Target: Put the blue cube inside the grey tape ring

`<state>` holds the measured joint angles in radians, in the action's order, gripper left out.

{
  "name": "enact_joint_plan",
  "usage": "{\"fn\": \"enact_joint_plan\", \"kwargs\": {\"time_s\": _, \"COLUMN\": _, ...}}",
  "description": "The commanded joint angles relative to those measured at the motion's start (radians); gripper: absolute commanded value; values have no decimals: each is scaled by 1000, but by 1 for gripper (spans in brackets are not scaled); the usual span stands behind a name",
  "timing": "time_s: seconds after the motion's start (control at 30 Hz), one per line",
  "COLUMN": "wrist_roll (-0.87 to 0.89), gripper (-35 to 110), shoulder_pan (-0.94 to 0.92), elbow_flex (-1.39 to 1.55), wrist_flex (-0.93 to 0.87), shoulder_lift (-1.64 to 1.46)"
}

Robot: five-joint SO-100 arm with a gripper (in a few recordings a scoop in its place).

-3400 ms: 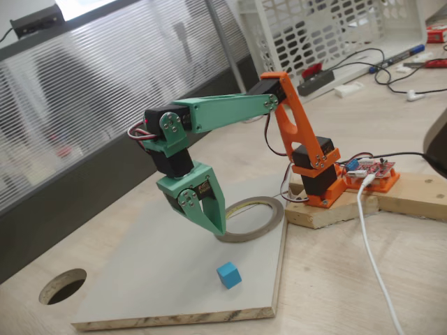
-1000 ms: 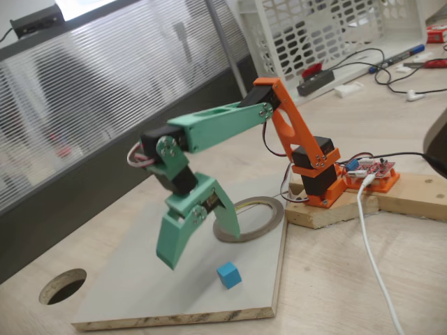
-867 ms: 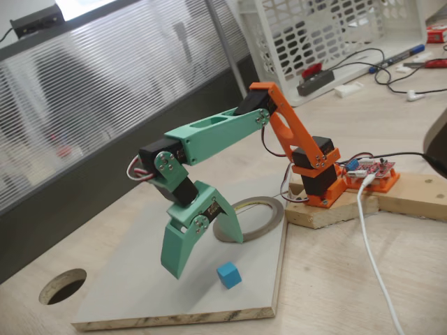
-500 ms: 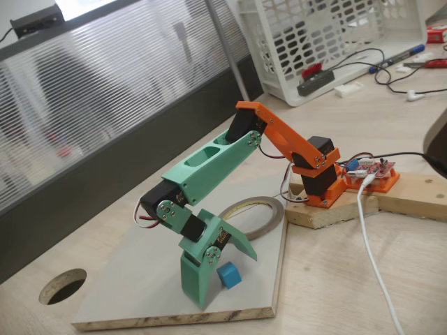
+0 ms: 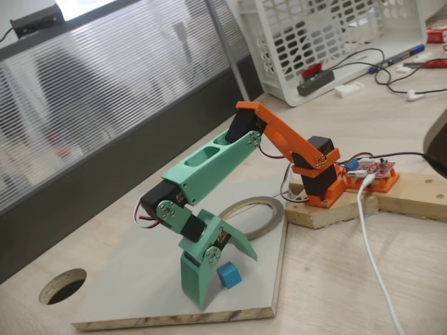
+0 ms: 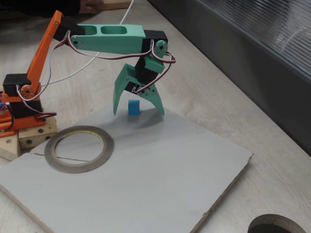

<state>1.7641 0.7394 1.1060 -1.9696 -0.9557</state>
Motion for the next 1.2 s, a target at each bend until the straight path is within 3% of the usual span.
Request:
{"fn": "enact_joint_plan", "kwargs": {"time_s": 0.0, "wrist_roll": 9, "gripper": 97, "shoulder_pan": 12, "elbow_flex": -15, "wrist_flex": 34, "shoulder_lift": -14}}
{"fn": "enact_joint_plan", "kwargs": {"time_s": 0.2, "wrist_roll": 9, "gripper": 93, "shoulder_pan": 15, "elbow_flex": -17, "wrist_flex": 49, "shoulder_lift": -15}}
{"fn": "enact_joint_plan", "kwargs": {"time_s": 0.9, "wrist_roll": 9, "gripper": 16, "shoulder_pan": 11, "elbow_flex": -91, "wrist_flex": 255, "shoulder_lift": -60}}
{"fn": "enact_joint_plan", "kwargs": {"time_s": 1.17, "wrist_roll": 9, "gripper": 3, "shoulder_pan": 11, "elbow_flex": -92, "wrist_flex": 256, "shoulder_lift": -60}}
